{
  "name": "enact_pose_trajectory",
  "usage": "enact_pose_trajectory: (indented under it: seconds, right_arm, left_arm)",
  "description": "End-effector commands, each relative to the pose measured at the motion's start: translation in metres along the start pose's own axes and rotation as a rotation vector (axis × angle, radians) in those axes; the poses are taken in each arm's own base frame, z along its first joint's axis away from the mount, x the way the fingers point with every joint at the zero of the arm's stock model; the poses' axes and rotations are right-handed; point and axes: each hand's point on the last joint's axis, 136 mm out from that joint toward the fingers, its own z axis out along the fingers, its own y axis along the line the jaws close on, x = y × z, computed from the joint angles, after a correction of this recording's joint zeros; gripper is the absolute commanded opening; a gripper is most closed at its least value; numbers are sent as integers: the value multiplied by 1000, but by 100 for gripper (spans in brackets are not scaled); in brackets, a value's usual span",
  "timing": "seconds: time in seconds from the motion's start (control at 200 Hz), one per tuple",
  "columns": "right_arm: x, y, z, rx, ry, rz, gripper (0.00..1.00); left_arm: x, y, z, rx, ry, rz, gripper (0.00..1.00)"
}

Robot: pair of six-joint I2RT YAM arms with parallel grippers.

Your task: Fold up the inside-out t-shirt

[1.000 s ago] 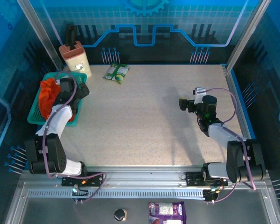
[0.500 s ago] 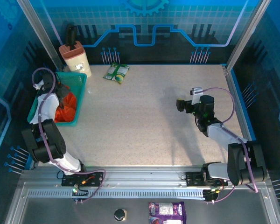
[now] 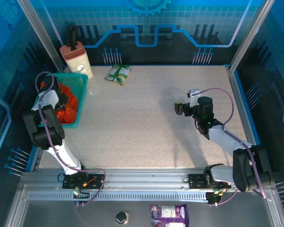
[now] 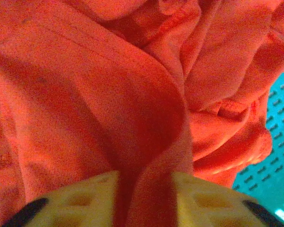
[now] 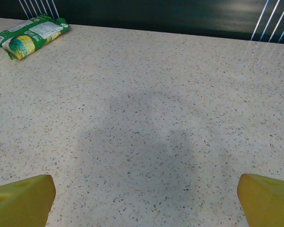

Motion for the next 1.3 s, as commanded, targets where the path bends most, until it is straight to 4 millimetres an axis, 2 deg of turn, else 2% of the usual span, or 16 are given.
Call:
enact_pose_trajectory:
  seconds: [0.0, 0.085, 0.235, 0.38, 0.56, 0.73, 0.906, 1.031, 1.156, 1.296]
  right_arm:
    - [-23, 7, -6, 4, -41, -41, 99]
    - [-22, 13, -7, 2, -19, -66, 99]
    - [-36, 22, -13, 36, -51, -120, 97]
    - [-56, 33, -20, 31, -86, -160, 97]
    - [-80, 44, -36, 61, -134, -223, 97]
    - [-101, 47, -59, 142, -202, -295, 97]
    - [-118, 40, -82, 180, -265, -252, 94]
    - [-125, 38, -93, 180, -294, -232, 92]
    - [-126, 34, -98, 193, -298, -211, 92]
    - [-122, 26, -98, 218, -255, -169, 89]
  left_arm:
    - [-14, -10, -18, 71, -35, -21, 17]
    - [-21, -23, -36, 153, -64, -10, 0]
    - [-34, -42, -79, 293, -120, -5, 0]
    - [-43, -77, -138, 556, -179, 42, 0]
    - [-51, -112, -232, 890, -277, 91, 0]
    - [-44, -138, -339, 1140, -398, 229, 0]
    - [-10, -159, -443, 1334, -497, 424, 0]
    - [37, -181, -492, 1492, -466, 572, 0]
    - [95, -211, -506, 1590, -354, 702, 0]
    - [171, -250, -493, 1633, -170, 837, 0]
